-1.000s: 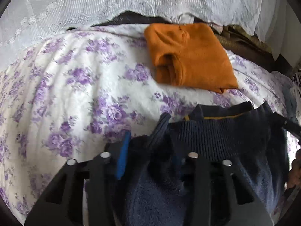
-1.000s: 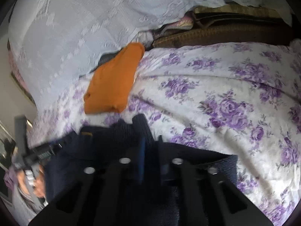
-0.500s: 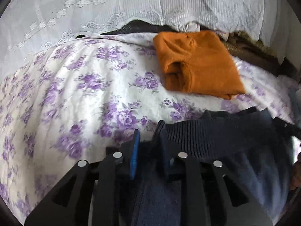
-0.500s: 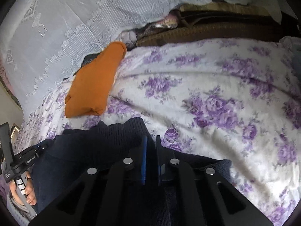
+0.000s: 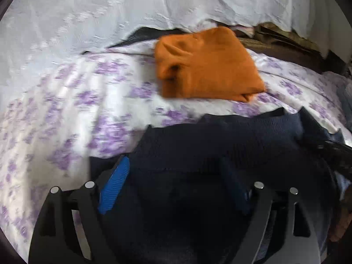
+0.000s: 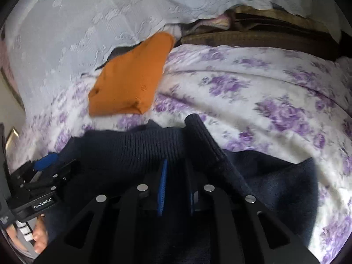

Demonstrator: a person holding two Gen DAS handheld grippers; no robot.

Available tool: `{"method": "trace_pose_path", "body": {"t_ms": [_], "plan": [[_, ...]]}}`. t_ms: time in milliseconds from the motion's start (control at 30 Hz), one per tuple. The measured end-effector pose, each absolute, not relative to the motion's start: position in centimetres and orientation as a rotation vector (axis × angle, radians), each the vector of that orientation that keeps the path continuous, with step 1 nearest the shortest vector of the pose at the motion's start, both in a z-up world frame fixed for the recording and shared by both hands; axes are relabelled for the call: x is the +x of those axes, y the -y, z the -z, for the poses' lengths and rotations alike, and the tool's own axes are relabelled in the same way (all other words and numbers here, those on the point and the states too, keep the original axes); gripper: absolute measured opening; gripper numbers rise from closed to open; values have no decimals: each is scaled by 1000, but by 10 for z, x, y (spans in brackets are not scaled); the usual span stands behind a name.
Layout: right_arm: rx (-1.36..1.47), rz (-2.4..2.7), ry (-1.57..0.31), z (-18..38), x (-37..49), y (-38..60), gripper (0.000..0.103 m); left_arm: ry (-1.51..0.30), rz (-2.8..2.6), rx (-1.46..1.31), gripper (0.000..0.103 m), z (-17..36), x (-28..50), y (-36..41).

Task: Fold small clothes
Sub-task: 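Open both tools and release the folded hem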

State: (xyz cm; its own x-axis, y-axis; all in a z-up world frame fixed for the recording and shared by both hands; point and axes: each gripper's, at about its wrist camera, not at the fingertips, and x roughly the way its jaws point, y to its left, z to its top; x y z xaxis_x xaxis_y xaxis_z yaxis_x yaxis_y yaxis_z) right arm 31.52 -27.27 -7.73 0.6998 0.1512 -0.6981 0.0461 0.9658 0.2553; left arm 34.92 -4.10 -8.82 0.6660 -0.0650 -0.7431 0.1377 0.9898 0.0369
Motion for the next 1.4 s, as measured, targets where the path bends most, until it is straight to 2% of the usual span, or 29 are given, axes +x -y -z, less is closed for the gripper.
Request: {"method": "trace_pose_path", "body": {"t_ms": [67,167,233,300,333,400,567,667,700,800,933,967,1000,1100,1300,1400], "plan": [[283,-71,-777,69,297,273,21,-824,112,60,80,82,334,34],[276,-125,-726,50,261,268,23,-770,187,54,81,62,296,29],[255,-140,-719,47,240,259,32,-756,223,54,91,59,276,29],[180,-126,-802,64,235,243,43,-835,237,73,92,76,271,39],[114,-100,-818,78,233,233,43,-865,217,111,95,88,270,45],[9,-55,-789,78,229,216,44,-812,171,172,97,92,263,54],[87,-57,-739,64,191,221,44,-792,176,68,95,78,241,36],[29,-18,-799,76,188,214,58,-781,178,80,96,76,216,35],[4,-15,-814,83,188,210,59,-805,164,121,99,83,214,40],[17,-18,-806,80,187,213,59,-855,149,141,99,95,220,43],[107,-17,-719,65,169,224,59,-782,160,61,99,75,202,29],[102,-15,-722,65,169,224,60,-770,167,55,99,73,200,29],[92,-13,-754,69,171,222,67,-762,158,76,99,73,198,32],[102,-25,-829,84,182,224,69,-867,123,148,99,97,213,41],[187,-87,-756,55,188,227,69,-748,150,53,99,64,211,32],[128,-73,-739,43,212,215,69,-735,114,81,98,56,232,44]]}}
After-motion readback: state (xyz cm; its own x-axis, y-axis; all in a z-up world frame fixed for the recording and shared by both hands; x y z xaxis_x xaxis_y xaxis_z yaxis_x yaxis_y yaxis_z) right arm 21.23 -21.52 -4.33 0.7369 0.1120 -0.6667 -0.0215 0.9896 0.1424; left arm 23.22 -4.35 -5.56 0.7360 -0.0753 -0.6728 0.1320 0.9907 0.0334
